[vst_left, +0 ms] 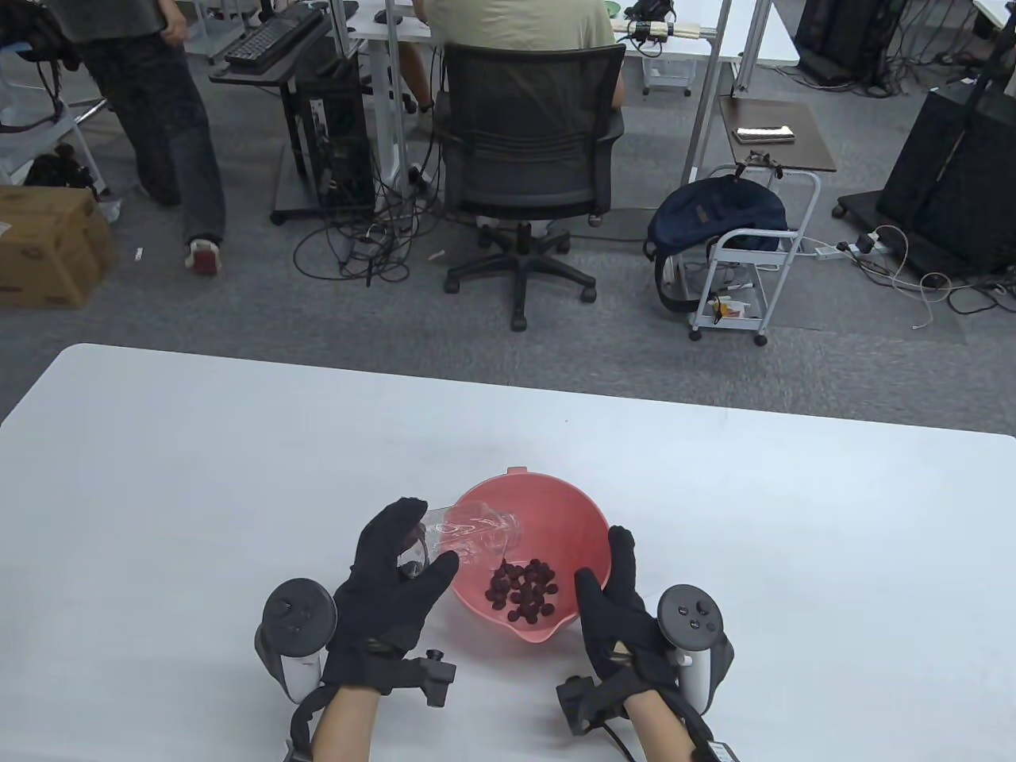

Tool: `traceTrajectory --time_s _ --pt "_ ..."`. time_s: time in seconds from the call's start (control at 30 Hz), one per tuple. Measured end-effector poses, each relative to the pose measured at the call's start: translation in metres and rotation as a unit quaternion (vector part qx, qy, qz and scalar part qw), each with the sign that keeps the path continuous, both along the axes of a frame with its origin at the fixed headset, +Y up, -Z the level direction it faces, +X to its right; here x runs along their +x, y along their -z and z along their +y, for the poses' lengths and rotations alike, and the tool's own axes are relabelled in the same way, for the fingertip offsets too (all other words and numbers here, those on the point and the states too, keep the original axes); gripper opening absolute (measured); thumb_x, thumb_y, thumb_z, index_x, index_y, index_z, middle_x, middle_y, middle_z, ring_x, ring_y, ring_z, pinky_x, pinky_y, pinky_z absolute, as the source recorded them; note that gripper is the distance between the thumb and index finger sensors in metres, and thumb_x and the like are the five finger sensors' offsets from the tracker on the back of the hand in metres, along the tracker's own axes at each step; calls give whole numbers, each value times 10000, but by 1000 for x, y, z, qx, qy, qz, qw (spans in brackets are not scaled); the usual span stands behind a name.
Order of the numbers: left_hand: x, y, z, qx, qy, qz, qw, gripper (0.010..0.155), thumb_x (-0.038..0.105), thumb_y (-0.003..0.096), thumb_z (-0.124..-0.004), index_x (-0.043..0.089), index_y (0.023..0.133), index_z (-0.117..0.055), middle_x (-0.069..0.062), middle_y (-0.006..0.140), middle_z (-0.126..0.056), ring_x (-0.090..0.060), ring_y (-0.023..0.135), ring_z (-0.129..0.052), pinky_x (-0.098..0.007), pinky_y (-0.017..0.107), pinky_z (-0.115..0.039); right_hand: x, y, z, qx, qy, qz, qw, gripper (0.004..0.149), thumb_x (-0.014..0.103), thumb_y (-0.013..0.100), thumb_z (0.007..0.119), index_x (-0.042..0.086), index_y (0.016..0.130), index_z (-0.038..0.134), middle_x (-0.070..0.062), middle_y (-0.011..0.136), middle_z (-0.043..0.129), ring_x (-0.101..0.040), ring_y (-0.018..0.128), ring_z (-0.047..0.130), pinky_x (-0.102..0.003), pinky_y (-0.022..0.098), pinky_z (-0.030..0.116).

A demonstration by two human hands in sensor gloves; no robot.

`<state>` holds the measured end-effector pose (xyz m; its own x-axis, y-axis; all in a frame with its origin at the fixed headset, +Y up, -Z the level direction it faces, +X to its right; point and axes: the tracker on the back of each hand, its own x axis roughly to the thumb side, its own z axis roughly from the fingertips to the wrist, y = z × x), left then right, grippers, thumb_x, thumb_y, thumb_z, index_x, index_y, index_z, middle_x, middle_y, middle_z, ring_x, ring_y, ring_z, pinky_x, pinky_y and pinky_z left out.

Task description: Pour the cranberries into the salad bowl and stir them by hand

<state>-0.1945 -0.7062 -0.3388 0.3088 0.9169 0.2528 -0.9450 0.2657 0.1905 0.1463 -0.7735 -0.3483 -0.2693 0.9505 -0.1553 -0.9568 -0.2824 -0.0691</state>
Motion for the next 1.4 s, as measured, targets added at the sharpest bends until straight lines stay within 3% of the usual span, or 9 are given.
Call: traceTrajectory --time_s 0.4,0.57,0.73,0.9,1.0,1.07,1.2,1.33,1.4 --pt "-17 5 -14 -51 -62 35 996 925 645 349 -1077 396 1001 -468 -5 1092 -585 -243 947 -843 -303 573 -993 0 0 0 0 0 -1 1000 732 696 486 666 493 1026 215 -179 1144 474 -445 944 664 -500 609 742" --pt "-22 9 -19 -73 -90 17 993 1107 615 363 -1087 308 1114 -334 -32 1074 -545 -272 949 -804 -334 616 -963 0 0 0 0 0 0 1000 736 696 486 666 487 1028 214 -179 1145 473 -445 944 664 -501 609 741" --pt "-25 11 -23 -86 -98 23 991 957 605 369 -1084 254 1079 -547 -62 1056 -560 -294 951 -801 -351 645 -935 0 0 0 0 0 0 1000 740 696 486 666 482 1030 213 -180 1145 474 -444 945 663 -502 608 742" --pt "-29 9 -26 -99 -104 53 988 944 666 364 -1032 299 1076 -532 -11 1078 -619 -301 963 -855 -397 700 -851 0 0 0 0 0 0 1000 741 696 485 666 482 1030 212 -181 1144 475 -445 943 664 -502 608 741" --pt "-34 7 -25 -108 -66 80 989 935 738 355 -983 370 1082 -523 80 1080 -651 -280 998 -747 -399 716 -771 0 0 0 0 1 0 1000 735 695 486 667 488 1028 214 -179 1145 473 -444 944 664 -502 608 741" --pt "-38 8 -26 -108 -73 87 988 938 711 356 -1005 374 1081 -515 79 1083 -653 -235 952 -803 -326 708 -784 0 0 0 0 0 0 1000 738 696 486 667 485 1029 213 -181 1144 474 -443 944 664 -502 609 741" --pt "-39 11 -33 -131 -151 52 978 1013 586 387 -1068 266 1085 -407 -39 1078 -595 -297 981 -805 -356 722 -815 0 0 0 0 0 -1 1000 737 696 486 665 486 1029 213 -178 1144 475 -444 944 665 -502 609 740" --pt "-40 14 -35 -140 -93 52 984 1017 539 413 -1067 268 1122 -390 -83 1093 -526 -317 995 -785 -378 733 -811 0 0 0 -1 1 -1 1000 736 696 486 666 488 1028 213 -178 1144 474 -444 944 664 -501 609 741" --pt "-40 16 -39 -145 -94 57 983 942 537 423 -1053 284 1123 -476 -86 1099 -521 -325 995 -787 -380 732 -808 0 0 0 -1 1 -1 1000 738 696 487 665 484 1030 212 -179 1145 473 -444 944 663 -501 609 741"
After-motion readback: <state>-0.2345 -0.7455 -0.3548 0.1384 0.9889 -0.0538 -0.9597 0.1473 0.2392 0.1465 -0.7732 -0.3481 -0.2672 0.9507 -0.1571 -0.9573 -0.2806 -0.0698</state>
